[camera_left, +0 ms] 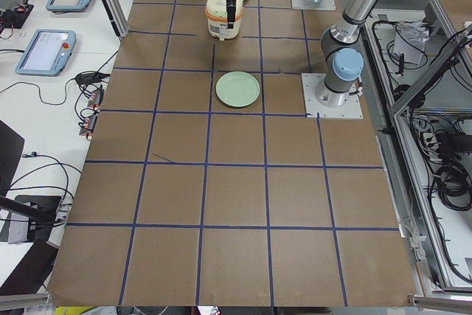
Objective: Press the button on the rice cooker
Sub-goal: 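Press down on the green lid button with the right gripper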
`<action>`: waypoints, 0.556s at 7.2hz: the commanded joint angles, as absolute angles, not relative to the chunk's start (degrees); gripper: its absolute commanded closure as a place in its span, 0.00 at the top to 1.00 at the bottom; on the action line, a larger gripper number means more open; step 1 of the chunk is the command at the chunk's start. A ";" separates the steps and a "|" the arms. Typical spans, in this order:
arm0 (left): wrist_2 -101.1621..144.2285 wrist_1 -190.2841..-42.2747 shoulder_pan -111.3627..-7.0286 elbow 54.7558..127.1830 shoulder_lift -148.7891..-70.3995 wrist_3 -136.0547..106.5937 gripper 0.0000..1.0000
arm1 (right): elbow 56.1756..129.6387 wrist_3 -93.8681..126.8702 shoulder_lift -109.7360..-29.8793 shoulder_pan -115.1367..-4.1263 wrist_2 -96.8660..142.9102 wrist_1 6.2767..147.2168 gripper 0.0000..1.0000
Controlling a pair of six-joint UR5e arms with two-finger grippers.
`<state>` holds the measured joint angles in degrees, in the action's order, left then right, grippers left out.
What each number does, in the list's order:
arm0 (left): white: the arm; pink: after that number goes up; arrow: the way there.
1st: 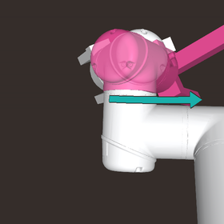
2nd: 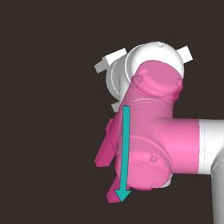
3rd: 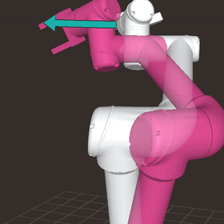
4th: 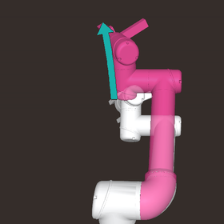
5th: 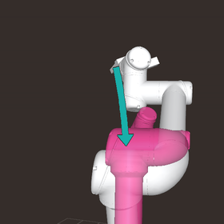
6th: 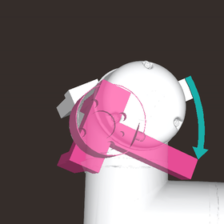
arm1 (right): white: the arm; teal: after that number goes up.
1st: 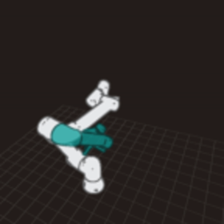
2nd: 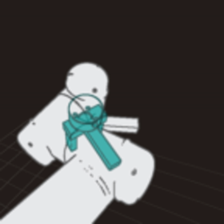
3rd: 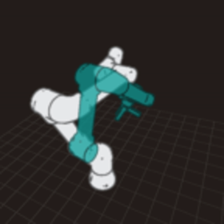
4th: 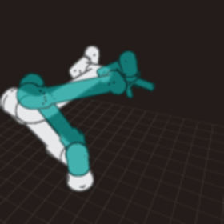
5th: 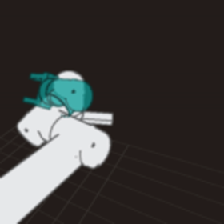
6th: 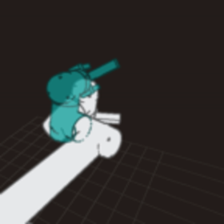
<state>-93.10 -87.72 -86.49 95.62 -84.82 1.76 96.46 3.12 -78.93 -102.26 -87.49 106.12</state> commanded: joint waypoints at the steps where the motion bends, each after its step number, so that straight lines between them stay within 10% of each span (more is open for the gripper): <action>1: -93.08 -87.71 -86.48 95.62 -84.81 1.76 1.00 | 96.77 3.16 -78.75 -102.22 -87.45 106.17 0.06; 4: -93.16 -87.71 -86.48 95.62 -84.81 1.76 1.00 | 96.33 3.25 -78.57 -102.22 -87.54 106.08 0.06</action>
